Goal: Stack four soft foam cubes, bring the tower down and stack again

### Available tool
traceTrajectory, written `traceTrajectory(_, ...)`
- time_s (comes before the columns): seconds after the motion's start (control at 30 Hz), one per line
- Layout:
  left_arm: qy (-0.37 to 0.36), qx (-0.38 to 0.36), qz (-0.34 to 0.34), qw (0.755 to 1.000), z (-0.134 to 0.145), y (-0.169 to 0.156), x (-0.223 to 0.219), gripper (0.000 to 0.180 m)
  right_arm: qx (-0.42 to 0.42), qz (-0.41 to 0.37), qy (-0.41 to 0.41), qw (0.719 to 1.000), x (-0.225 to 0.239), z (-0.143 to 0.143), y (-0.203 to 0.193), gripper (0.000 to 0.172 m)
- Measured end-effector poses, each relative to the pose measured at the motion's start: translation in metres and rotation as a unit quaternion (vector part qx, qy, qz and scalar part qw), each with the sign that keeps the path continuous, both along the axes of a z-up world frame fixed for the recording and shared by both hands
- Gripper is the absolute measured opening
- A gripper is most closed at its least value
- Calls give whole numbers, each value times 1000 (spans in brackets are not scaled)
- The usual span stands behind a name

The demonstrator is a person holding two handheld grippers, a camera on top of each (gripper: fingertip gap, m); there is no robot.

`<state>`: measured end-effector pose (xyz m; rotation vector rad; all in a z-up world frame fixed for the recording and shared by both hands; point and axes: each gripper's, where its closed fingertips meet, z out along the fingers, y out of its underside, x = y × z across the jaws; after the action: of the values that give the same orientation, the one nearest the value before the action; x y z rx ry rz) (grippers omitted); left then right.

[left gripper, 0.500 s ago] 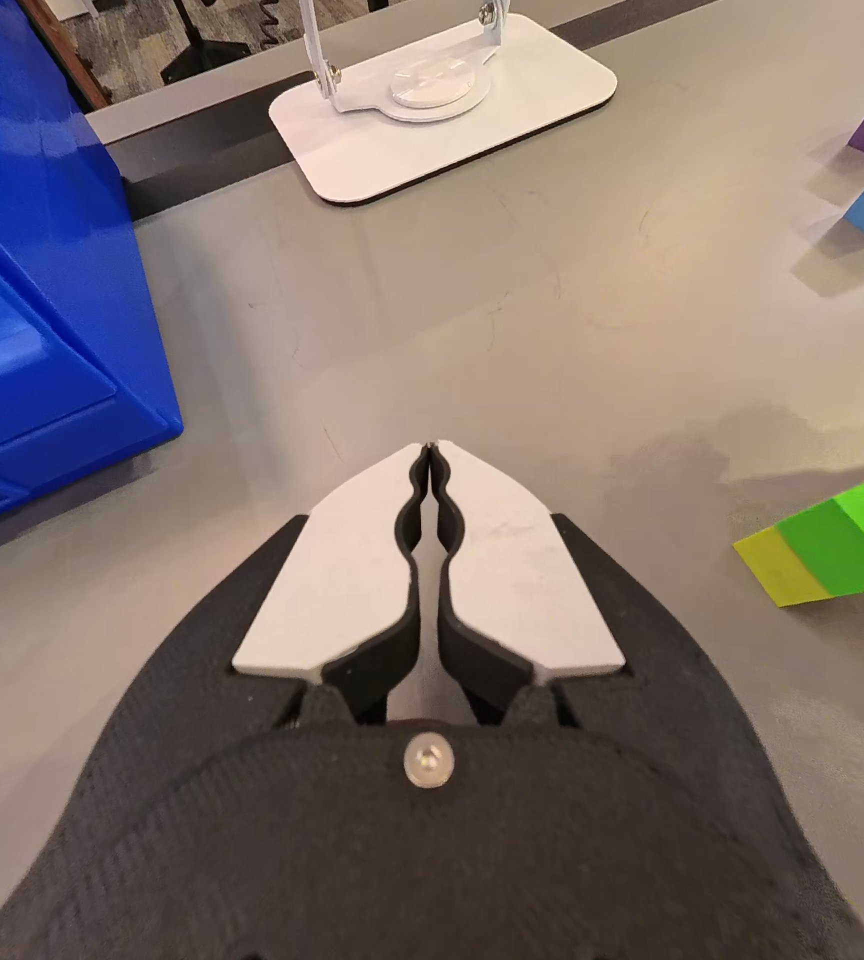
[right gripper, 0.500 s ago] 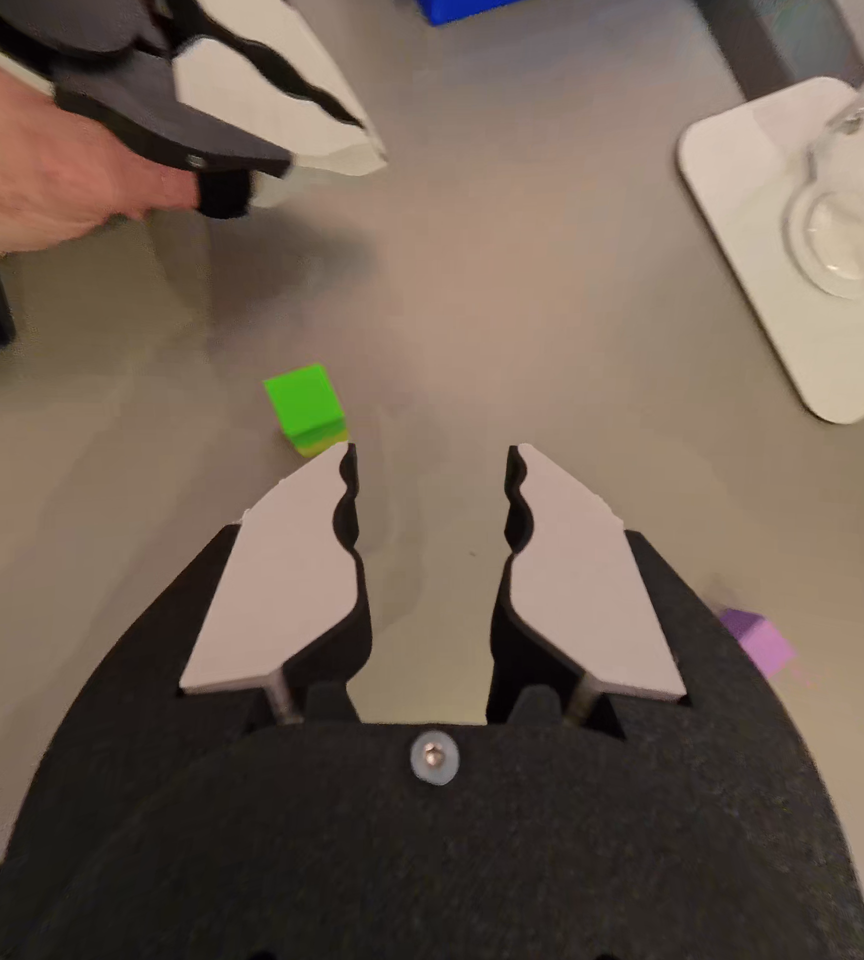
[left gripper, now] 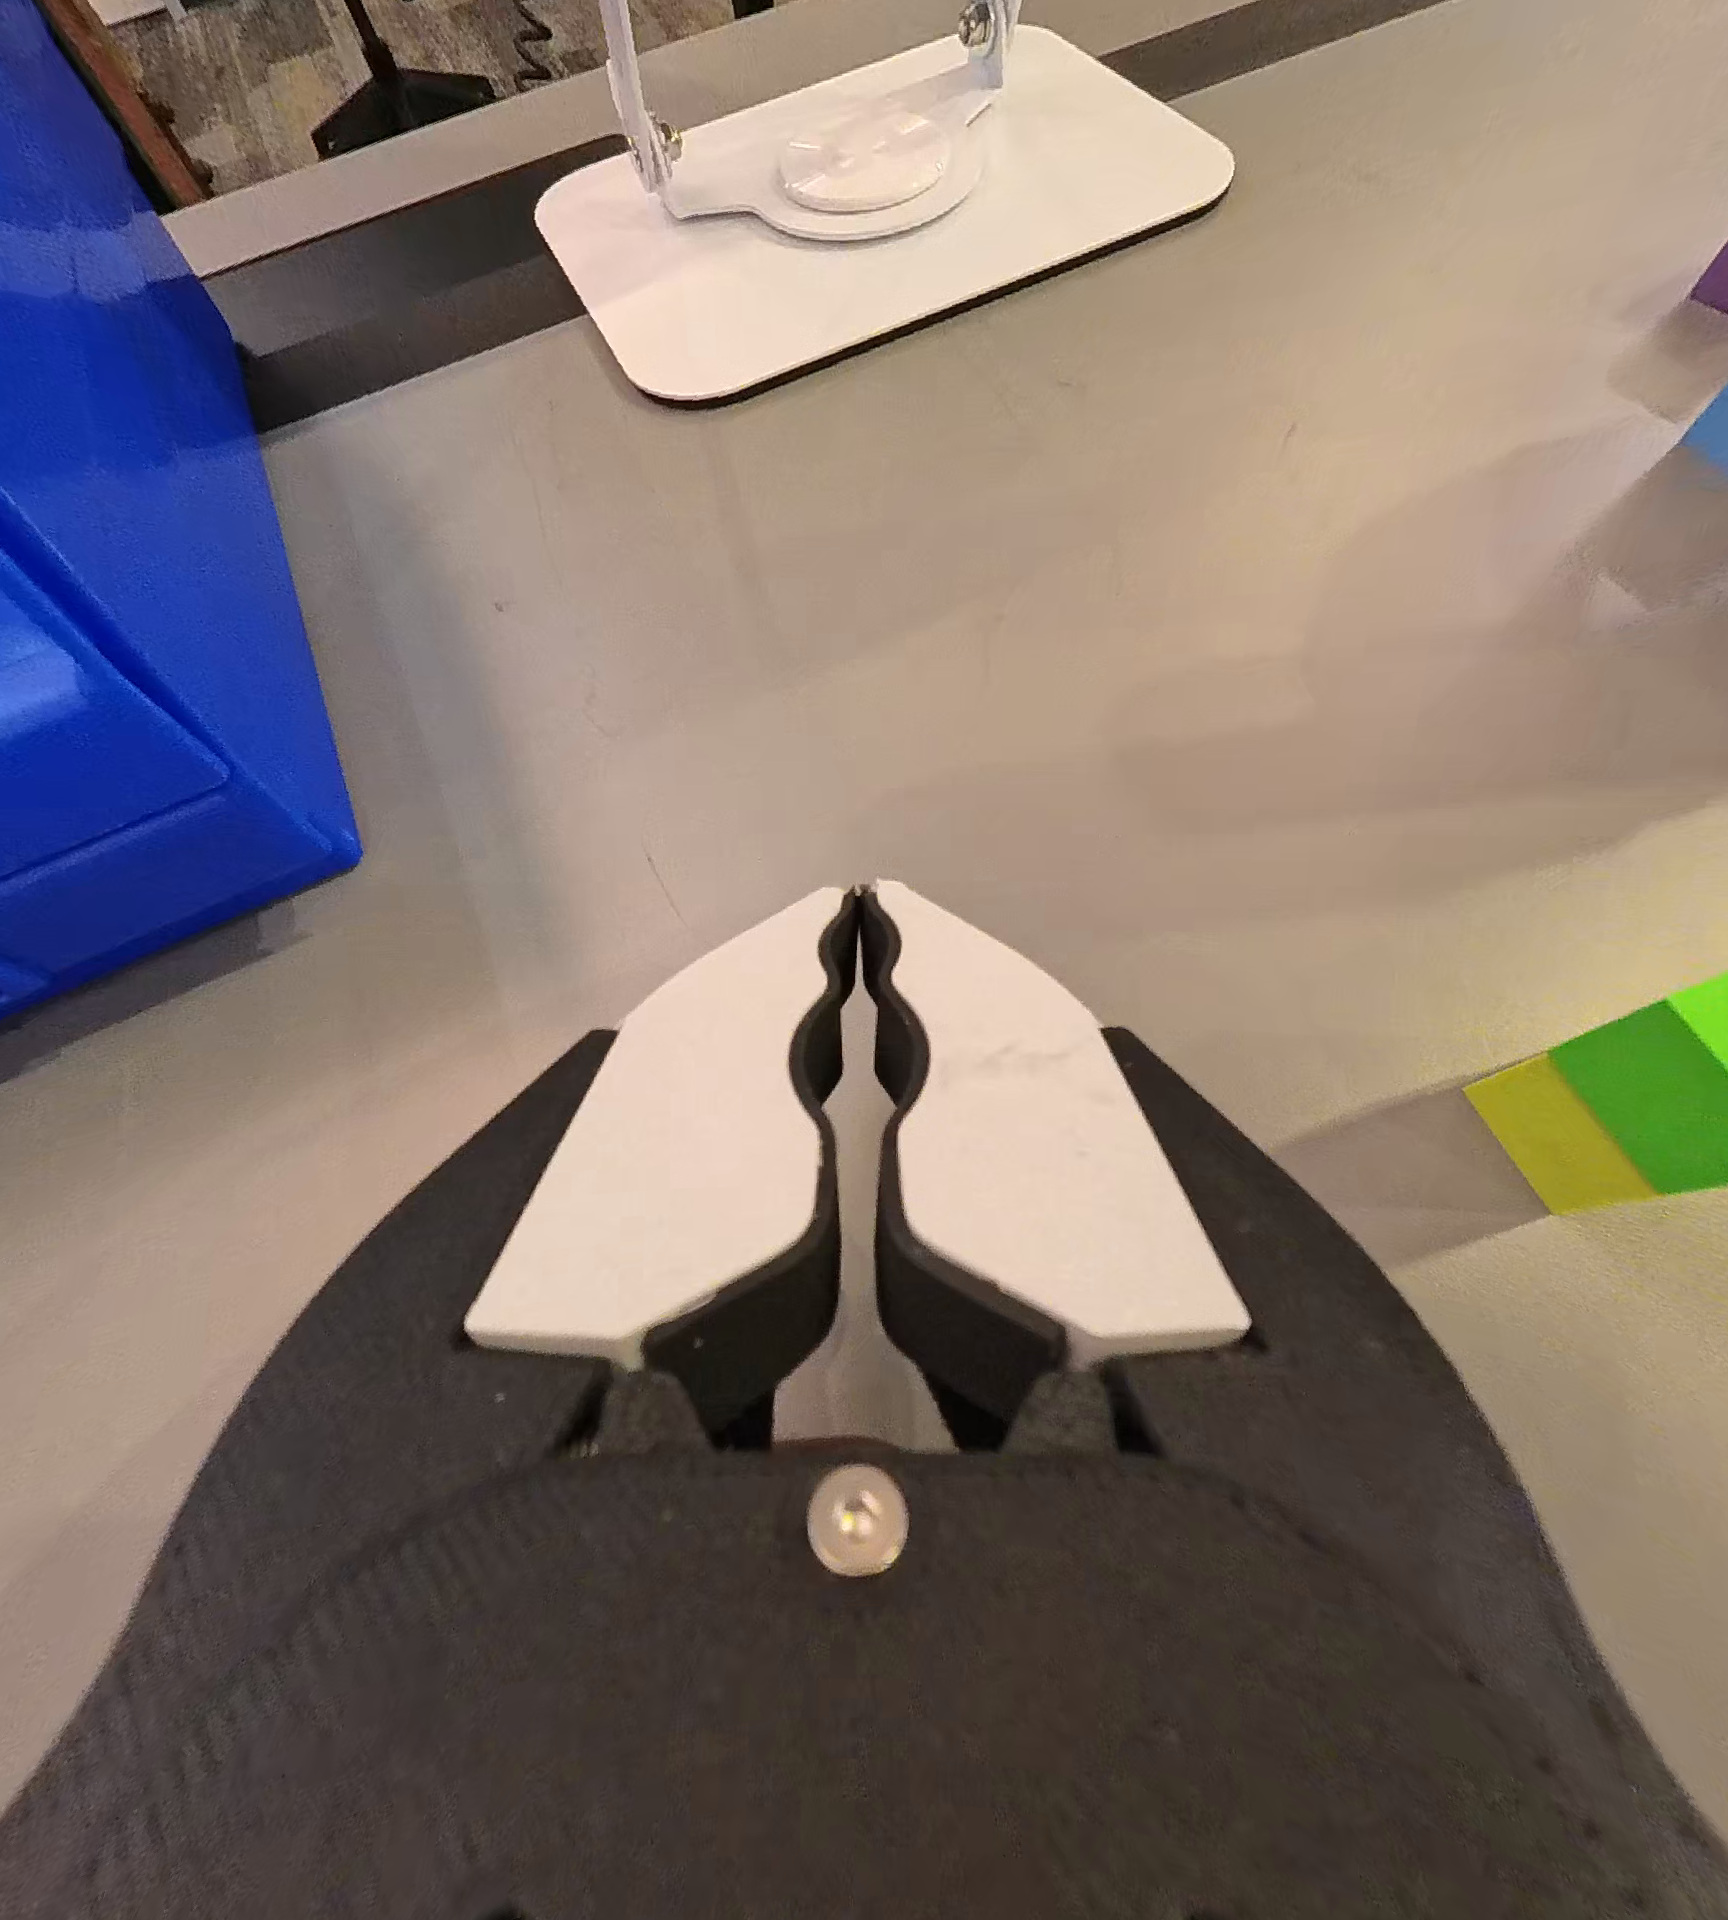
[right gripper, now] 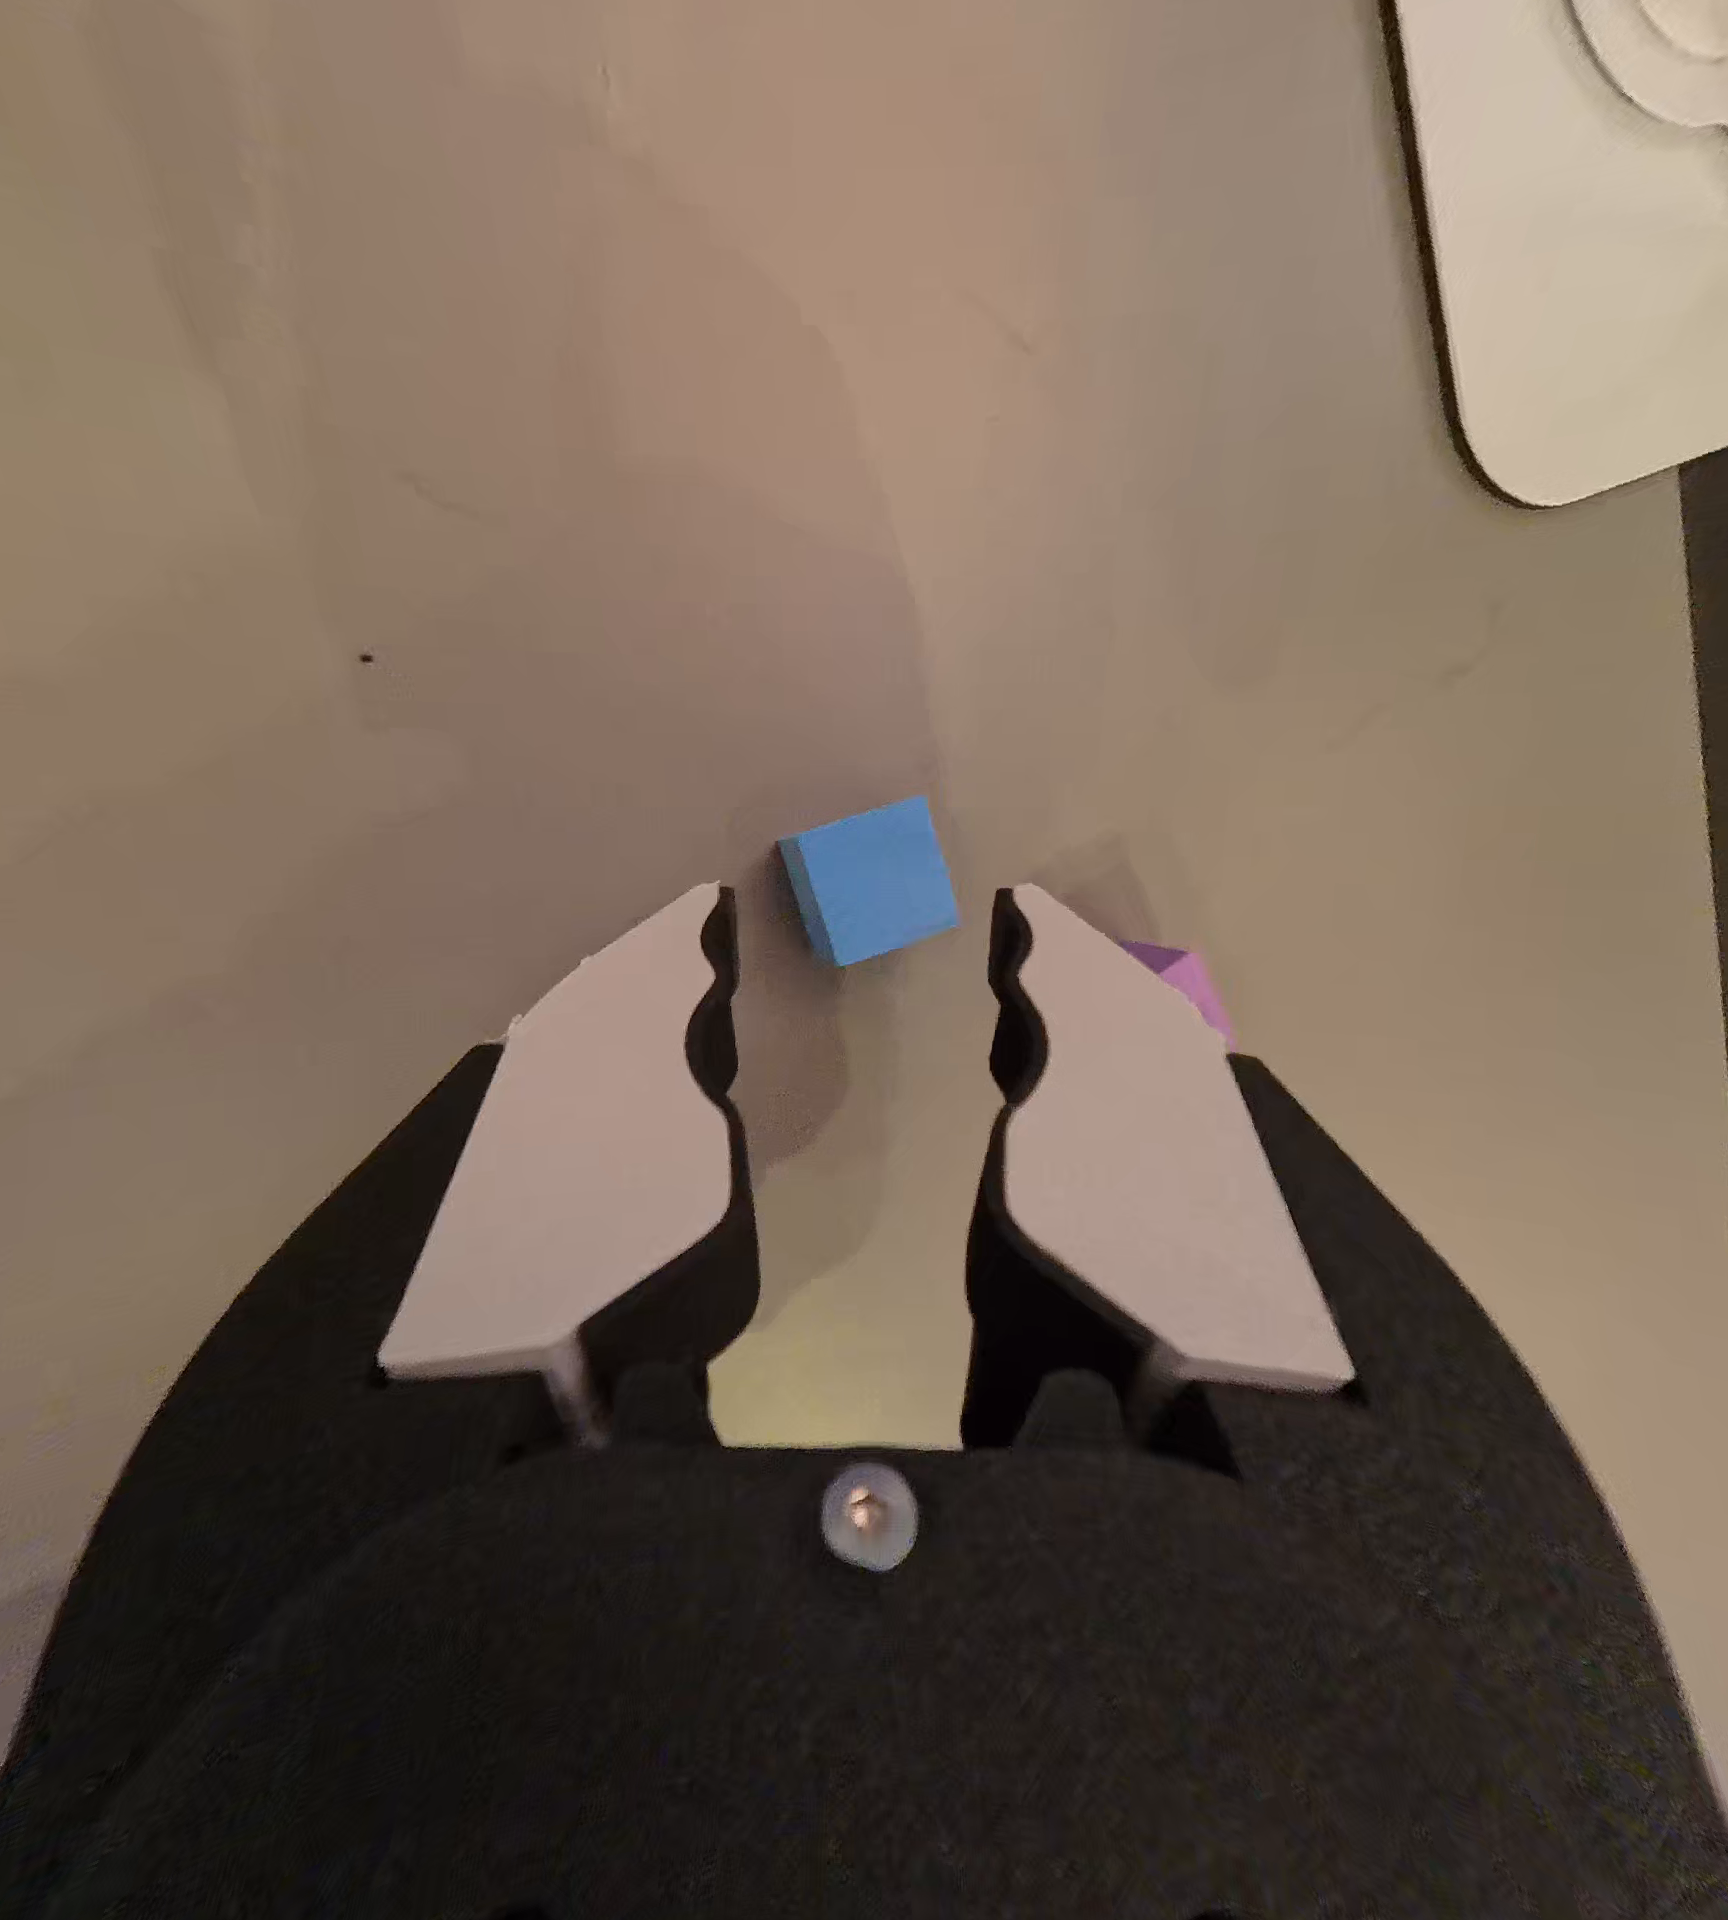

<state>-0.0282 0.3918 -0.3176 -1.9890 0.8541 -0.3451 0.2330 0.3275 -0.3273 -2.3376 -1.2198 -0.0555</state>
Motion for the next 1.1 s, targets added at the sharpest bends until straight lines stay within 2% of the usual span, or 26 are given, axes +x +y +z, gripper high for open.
traceTrajectory(0.13, 5, 0, -2, 1000, -1, 0, 1, 0, -17, 6, 2, 1000, 2, -13, 5, 32)
traceTrajectory(0.23, 6, -1, -3, 1000, -2, 0, 1, 0, -16, -8, 25, 1000, -3, -9, 5, 29)
traceTrajectory(0.33, 2, -4, -4, 1000, -1, 0, 1, 0, -10, -17, 55, 998, -25, 10, -1, 29)
traceTrajectory(0.47, -4, -5, -3, 1000, 0, 0, 1, 0, -4, 14, 101, 995, -86, 46, -24, 29)
traceTrajectory(0.6, -5, -2, -3, 1000, 0, 0, 0, 0, -5, 48, 114, 992, -142, 66, -47, 29)
traceTrajectory(0.87, -16, -3, -5, 1000, 2, 0, 0, 0, -10, 46, 69, 996, -190, 57, -53, 29)
traceTrajectory(1.1, -25, -8, -6, 1000, 3, 0, 0, 0, -21, 27, 54, 998, -195, 49, -49, 29)
